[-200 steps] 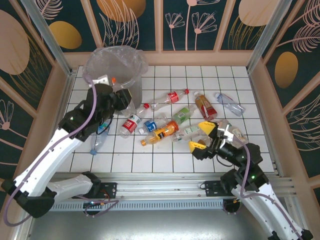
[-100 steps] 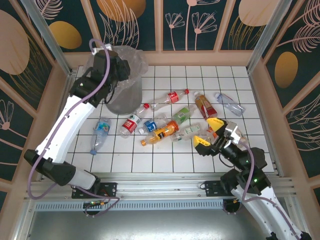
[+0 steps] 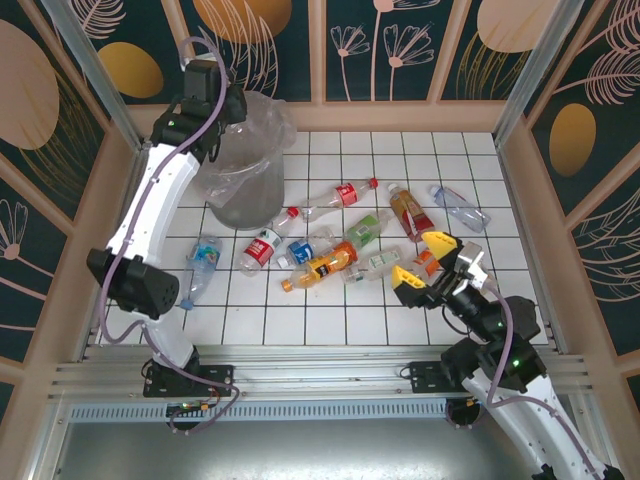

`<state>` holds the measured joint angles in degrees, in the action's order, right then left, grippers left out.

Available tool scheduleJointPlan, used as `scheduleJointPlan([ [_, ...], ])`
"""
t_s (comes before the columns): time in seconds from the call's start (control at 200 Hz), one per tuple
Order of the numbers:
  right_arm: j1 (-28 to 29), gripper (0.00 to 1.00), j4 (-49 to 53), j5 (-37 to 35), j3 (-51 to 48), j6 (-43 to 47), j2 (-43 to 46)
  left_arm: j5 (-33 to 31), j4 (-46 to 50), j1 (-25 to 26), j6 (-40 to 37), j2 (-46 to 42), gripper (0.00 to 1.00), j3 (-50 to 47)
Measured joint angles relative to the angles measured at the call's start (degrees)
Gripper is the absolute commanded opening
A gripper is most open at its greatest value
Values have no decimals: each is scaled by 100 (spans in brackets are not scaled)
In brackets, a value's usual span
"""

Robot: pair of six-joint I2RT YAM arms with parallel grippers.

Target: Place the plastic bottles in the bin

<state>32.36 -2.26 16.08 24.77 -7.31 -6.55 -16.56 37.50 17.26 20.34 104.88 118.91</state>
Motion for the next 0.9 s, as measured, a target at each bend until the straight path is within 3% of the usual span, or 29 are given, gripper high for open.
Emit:
scheduleJointPlan([
  [0.4, -2, 99, 391, -101, 149, -118, -74, 813, 529, -52, -1139, 920, 50, 542],
  [0.901, 0, 99, 874, -186, 264, -649, -553, 1145, 892, -201, -1283, 1394, 50, 398],
])
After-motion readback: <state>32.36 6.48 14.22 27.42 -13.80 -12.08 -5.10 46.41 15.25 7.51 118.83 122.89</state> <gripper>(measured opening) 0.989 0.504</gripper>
